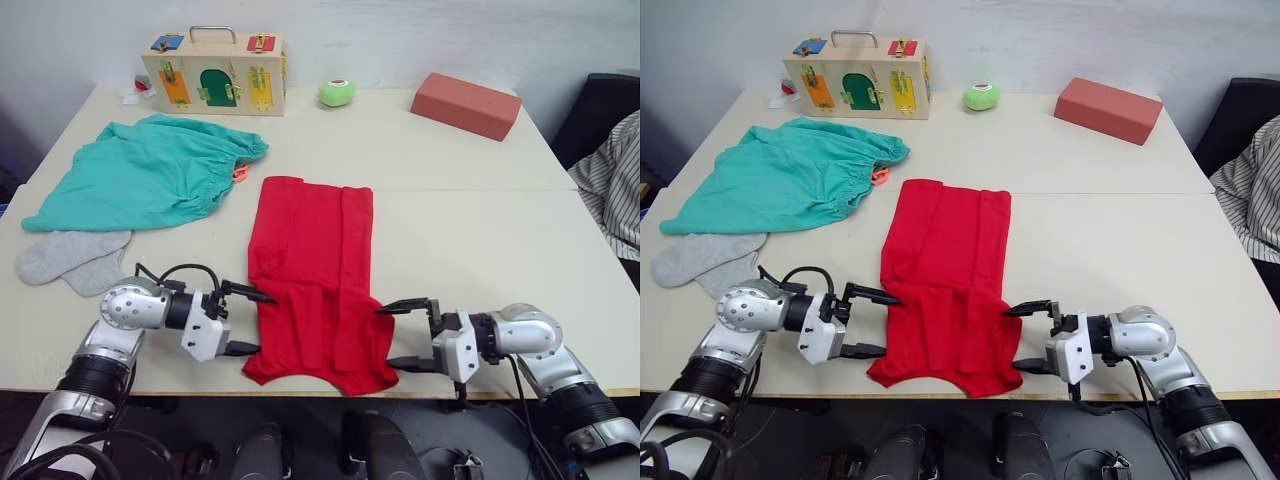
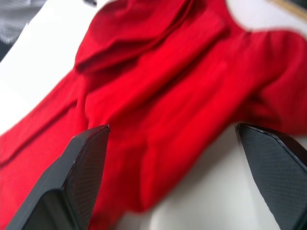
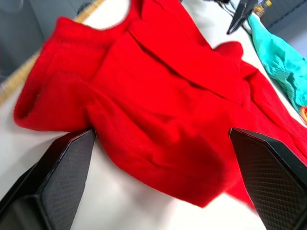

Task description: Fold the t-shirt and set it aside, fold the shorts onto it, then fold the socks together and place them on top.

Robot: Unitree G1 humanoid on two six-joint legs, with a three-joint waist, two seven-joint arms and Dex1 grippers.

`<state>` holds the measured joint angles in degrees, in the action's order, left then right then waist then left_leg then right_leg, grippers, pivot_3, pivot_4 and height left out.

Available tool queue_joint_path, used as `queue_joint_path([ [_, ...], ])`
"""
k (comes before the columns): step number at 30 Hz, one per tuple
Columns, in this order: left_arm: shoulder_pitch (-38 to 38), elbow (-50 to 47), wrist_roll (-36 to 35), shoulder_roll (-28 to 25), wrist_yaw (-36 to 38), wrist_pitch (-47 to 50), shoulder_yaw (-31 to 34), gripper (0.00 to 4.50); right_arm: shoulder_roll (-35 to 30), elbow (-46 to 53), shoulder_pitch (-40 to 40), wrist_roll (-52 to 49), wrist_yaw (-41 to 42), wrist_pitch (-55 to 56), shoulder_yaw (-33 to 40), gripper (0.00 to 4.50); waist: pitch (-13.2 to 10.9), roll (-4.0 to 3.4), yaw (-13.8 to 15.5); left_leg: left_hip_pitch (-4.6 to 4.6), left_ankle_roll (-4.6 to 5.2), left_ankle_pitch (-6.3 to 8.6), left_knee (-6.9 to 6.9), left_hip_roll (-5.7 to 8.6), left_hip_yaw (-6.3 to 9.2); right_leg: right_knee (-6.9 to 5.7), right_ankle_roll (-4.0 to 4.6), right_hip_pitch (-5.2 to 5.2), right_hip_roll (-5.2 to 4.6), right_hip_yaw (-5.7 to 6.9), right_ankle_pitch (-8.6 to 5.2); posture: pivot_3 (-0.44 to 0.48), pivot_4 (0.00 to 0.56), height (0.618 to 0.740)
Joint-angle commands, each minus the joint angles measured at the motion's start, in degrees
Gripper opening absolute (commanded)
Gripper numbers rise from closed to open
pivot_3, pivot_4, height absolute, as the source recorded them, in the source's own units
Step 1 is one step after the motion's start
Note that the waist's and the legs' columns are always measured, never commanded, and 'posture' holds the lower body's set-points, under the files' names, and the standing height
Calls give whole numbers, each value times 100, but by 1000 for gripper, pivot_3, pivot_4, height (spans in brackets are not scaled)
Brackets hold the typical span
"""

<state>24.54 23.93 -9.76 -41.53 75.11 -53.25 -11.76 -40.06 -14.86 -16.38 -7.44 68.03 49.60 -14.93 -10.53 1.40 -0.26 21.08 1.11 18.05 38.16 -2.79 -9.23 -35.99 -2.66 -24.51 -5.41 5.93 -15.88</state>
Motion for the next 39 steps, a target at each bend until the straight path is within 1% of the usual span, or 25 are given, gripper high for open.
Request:
queue_joint_path([
  [1, -102, 149, 73, 39, 251, -156, -393, 4478, -55, 274, 196, 13, 31, -59, -188, 4500, 1, -2, 0, 0, 0, 0, 1, 0, -1, 0, 0, 0, 0, 0, 0, 0, 150, 740],
  [2, -119, 82, 52, 52, 291, -126, -480, 4081, -52, 346, 233, 33, -4, -113, -206, 4132, 1, -3, 0, -1, 0, 0, 1, 0, 0, 0, 0, 1, 0, 1, 0, 0, 150, 740],
  [4, -148, 87, 38, 72, 339, -147, -583, 3590, -43, 424, 260, 86, -65, -176, -216, 3613, 2, -4, 2, -1, 2, 0, 3, 1, 0, 0, 0, 2, -1, 1, 0, 0, 150, 740],
  [6, -156, 208, 73, 76, 367, -225, -655, 2899, -51, 475, 288, 146, -105, -233, -228, 2911, 2, -4, 2, -1, 5, 2, 5, 2, 0, 0, 0, 2, -1, 1, 0, 0, 150, 740],
  [7, -155, 251, 89, 79, 374, -259, -683, 2527, -55, 493, 298, 180, -124, -258, -236, 2472, 3, -5, 3, -1, 5, 2, 5, 2, 0, -1, 0, 2, -1, 1, 0, 0, 150, 740],
  [9, -166, 269, 120, 90, 350, -223, -727, 1901, -70, 532, 325, 232, -170, -357, -249, 1870, 3, -6, 3, -1, 6, 2, 5, 2, 0, -1, 0, 3, -1, 1, 0, 0, 150, 740],
  [14, -195, 255, 273, 65, 209, -111, -788, 231, -141, 742, 444, 280, -247, -640, -223, 78, 5, -10, 26, 2, 12, 5, 12, 5, 4, -1, -1, 5, -7, 3, 0, 0, 150, 740],
  [15, -229, 223, 260, 43, 209, -83, -796, 17, -165, 821, 480, 257, -255, -721, -210, 0, 14, -24, 19, 2, 14, 6, 12, 7, 5, -1, -1, 5, -9, 4, 0, 0, 150, 740],
  [18, -399, 15, 140, -78, 249, 77, -782, 17, -286, 1131, 639, 121, -262, -1006, -152, 0, 39, -67, 8, 1, 18, 9, 9, 6, 5, 0, -1, 6, -8, 3, 0, 0, 150, 740],
  [22, -805, -637, -349, -373, 325, 731, -624, 17, -566, 1772, 966, -325, -231, -1556, 1, 0, 41, -70, -45, 0, 13, 10, 4, -2, 5, 0, -1, 3, 2, 1, -2, 0, 150, 740],
  [27, -1684, -2141, -1341, -1159, 433, 2260, -235, 17, -1224, 3064, 1674, -1612, -14, -2869, 358, 0, 38, -69, -48, 3, 12, 11, 1, -3, 13, 2, 1, 1, 1, 3, -4, 0, 150, 740],
  [30, -2266, -2824, -1581, -1565, 481, 2805, -23, 17, -1672, 3619, 2106, -2003, 136, -3577, 543, 0, 37, -69, -25, 7, 23, 20, 2, -3, 21, 3, 3, 2, -3, 5, -5, 0, 150, 740],
  [31, -2438, -2938, -1480, -1652, 541, 2710, 13, 17, -1769, 3744, 2243, -2048, 188, -3703, 586, 0, 37, -68, -3, 8, 30, 25, 1, -3, 23, 7, 4, 2, -3, 5, -6, 0, 150, 740],
  [36, -2891, -3255, -1332, -1724, 561, 2808, 166, 17, -1844, 4298, 2653, -2425, 126, -4519, 707, 0, 37, -68, 29, 11, 37, 34, 0, -4, 26, 9, 10, 0, -1, 10, -12, 0, 150, 740],
  [37, -2901, -3272, -1313, -1693, 540, 2829, 192, 17, -1792, 4333, 2615, -2452, 101, -4628, 733, 0, 37, -68, 31, 12, 37, 34, 0, -4, 27, 9, 10, -1, -1, 11, -12, 0, 150, 740],
  [39, -2886, -3395, -1490, -1588, 300, 3233, 315, 17, -1673, 4366, 2371, -2621, -30, -4976, 815, 0, 36, -67, 30, 13, 37, 34, 1, -3, 27, 9, 10, -1, -1, 11, -12, 0, 150, 740],
])
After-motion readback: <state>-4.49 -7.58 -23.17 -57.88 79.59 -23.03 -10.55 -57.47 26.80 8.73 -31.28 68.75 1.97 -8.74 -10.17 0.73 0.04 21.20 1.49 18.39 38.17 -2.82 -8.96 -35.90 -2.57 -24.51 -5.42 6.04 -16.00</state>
